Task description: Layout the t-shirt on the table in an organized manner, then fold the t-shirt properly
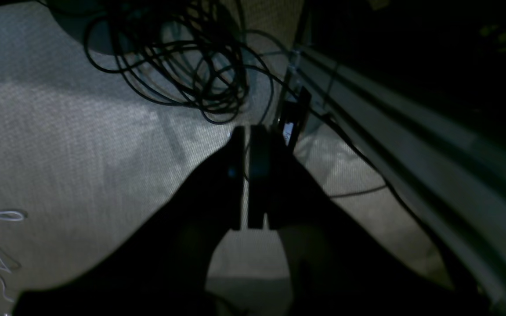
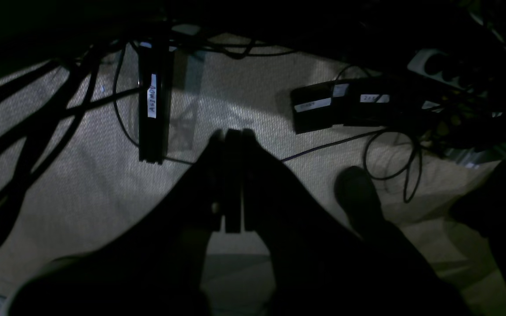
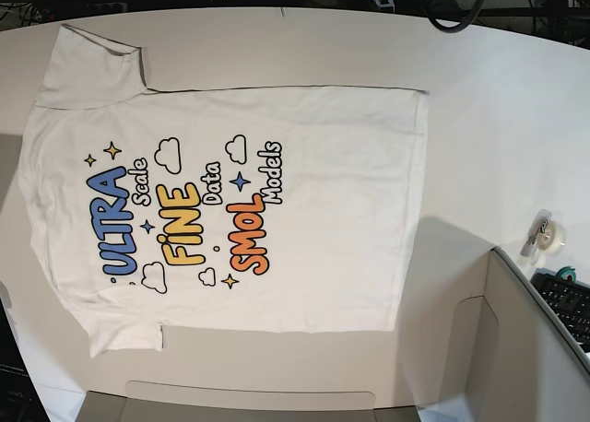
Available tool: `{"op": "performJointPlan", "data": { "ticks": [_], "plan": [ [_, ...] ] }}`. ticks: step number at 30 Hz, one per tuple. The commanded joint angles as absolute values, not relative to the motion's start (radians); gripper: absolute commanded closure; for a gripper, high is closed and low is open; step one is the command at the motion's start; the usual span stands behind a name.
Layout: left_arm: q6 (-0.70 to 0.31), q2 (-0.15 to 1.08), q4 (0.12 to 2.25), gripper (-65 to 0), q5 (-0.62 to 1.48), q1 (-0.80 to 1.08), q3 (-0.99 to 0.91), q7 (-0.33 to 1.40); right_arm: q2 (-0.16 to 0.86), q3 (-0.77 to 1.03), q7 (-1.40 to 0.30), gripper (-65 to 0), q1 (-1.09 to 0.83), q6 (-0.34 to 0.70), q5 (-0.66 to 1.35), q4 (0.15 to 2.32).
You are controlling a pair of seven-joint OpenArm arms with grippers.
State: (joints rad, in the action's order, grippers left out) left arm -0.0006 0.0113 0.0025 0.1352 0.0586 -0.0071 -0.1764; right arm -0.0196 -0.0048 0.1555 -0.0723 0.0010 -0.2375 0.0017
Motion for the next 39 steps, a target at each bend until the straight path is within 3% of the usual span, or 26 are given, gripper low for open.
{"op": "performJointPlan", "data": {
  "ticks": [1,10,15,23,29,35,39],
  "plan": [
    [-0.004,0.012,0.0,0.0,0.134,0.07,-0.008,-0.176,-0.01,-0.005,0.168,-0.2,-0.091,0.041,-0.242,0.0],
    [-0.007,0.019,0.0,0.0,0.136,0.139,-0.008,-0.255,0.024,-0.004,0.337,-0.2,-0.162,0.062,-0.26,0.0],
    [-0.111,0.019,0.0,0.0,0.136,0.185,-0.01,-0.325,0.027,-0.004,0.437,-0.2,-0.213,0.058,-0.323,0.0],
    [-0.117,0.018,0.0,0.0,0.136,0.237,-0.012,-0.43,0.027,0.004,0.581,-0.2,-0.269,0.05,-0.372,0.0],
    [-0.117,0.018,0.0,0.0,0.136,0.254,-0.012,-0.463,0.041,-0.005,0.693,-0.2,-0.308,-0.036,-0.409,0.0],
    [-0.124,0.01,0.0,0.0,0.128,0.332,0.008,-0.687,0.041,-0.004,0.771,-0.2,-0.354,-0.041,-0.463,0.0],
    [-0.124,0.01,0.0,0.0,0.131,0.371,0.035,-0.725,0.05,0.005,0.812,-0.2,-0.366,-0.042,-0.453,0.0]
  ]
}}
